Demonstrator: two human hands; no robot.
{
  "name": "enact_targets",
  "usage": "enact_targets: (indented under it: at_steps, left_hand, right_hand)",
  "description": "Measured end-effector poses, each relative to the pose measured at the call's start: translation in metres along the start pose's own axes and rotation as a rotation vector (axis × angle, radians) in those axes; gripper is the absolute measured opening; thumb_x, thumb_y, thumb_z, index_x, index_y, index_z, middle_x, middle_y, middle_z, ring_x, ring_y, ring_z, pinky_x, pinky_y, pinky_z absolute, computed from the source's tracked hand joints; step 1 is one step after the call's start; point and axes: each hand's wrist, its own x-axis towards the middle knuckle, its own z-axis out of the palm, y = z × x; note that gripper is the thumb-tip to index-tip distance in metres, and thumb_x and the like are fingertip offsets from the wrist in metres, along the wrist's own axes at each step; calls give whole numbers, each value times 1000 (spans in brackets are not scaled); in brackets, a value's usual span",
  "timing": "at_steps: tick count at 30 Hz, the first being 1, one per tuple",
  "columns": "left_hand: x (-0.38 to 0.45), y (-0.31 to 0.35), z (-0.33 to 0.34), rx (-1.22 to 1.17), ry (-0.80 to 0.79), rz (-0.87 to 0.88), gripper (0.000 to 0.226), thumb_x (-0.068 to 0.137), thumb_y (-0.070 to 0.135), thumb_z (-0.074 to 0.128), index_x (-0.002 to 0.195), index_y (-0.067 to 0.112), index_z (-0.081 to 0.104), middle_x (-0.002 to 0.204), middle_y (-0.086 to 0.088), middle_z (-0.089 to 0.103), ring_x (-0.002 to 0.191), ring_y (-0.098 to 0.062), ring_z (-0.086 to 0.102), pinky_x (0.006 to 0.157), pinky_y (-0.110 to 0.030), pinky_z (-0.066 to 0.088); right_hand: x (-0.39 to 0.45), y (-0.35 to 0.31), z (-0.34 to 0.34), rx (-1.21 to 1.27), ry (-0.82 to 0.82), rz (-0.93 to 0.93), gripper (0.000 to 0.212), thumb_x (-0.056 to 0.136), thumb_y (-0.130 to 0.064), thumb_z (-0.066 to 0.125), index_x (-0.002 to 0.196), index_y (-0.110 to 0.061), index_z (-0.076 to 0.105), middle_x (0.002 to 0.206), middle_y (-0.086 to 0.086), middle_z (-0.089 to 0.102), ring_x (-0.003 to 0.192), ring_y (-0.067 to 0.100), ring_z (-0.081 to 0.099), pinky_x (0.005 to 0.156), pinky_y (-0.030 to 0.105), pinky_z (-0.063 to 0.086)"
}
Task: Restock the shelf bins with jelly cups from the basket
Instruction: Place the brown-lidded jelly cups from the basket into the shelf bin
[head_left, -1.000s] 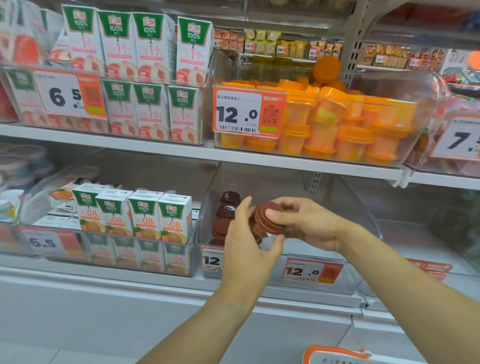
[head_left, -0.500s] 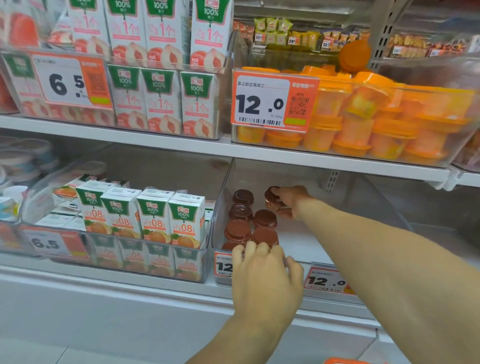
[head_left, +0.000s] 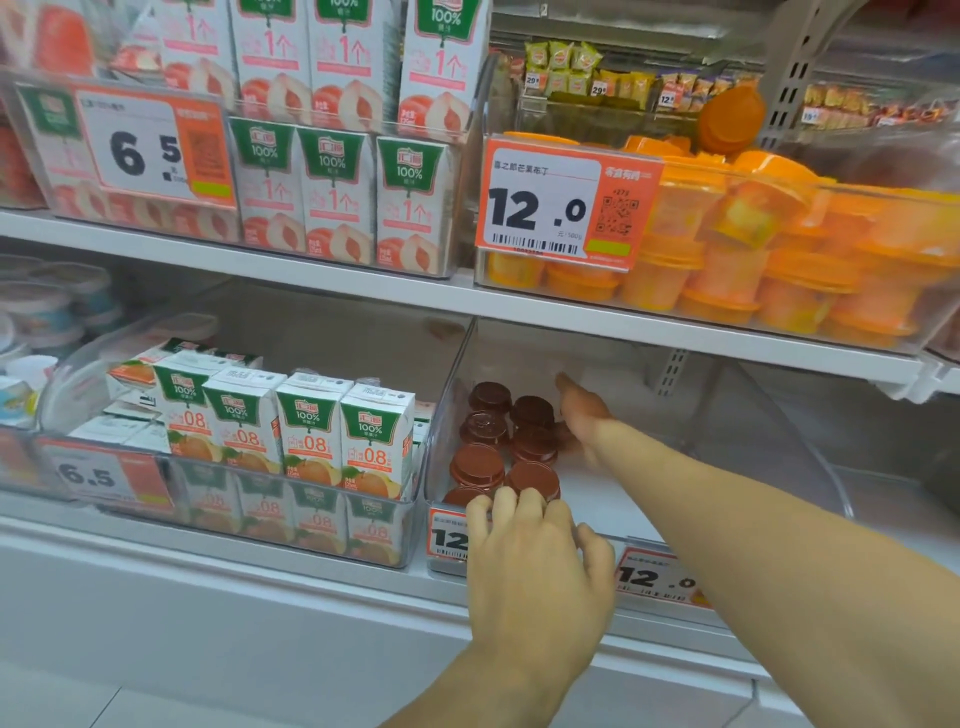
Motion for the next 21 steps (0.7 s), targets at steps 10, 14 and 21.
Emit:
enact_targets:
  at_steps: [10,14,21]
  left_hand:
    - [1,-1,-15,-197,18,-11,21,82,27,47,88,18,65,93,2,57,96,-23,48,92,-38,35]
    - [-12,18,-28,-299,122,265,18,78,11,53,94,10,61,102,-4,55,98,-23,46,85,-35,36]
    - [-95,46,6,-215,-655,398,16,88,11,48,100,17,58,103,0,58,88,-22,57,74,-34,45]
  right_hand:
    - [-158,11,-102,137,11,-621,47,105,-24,46,66,-7,64,60,4,64,50,15,54,49,22,41]
    - [-223,79,-148,-39,68,-806,55,103,-30,48,52,-10,48,47,0,47,45,8,42,49,21,33]
    - [-221,274,-198,-484,47,-525,45,90,-51,41,57,-20,39,49,-4,38,50,12,41,54,36,33]
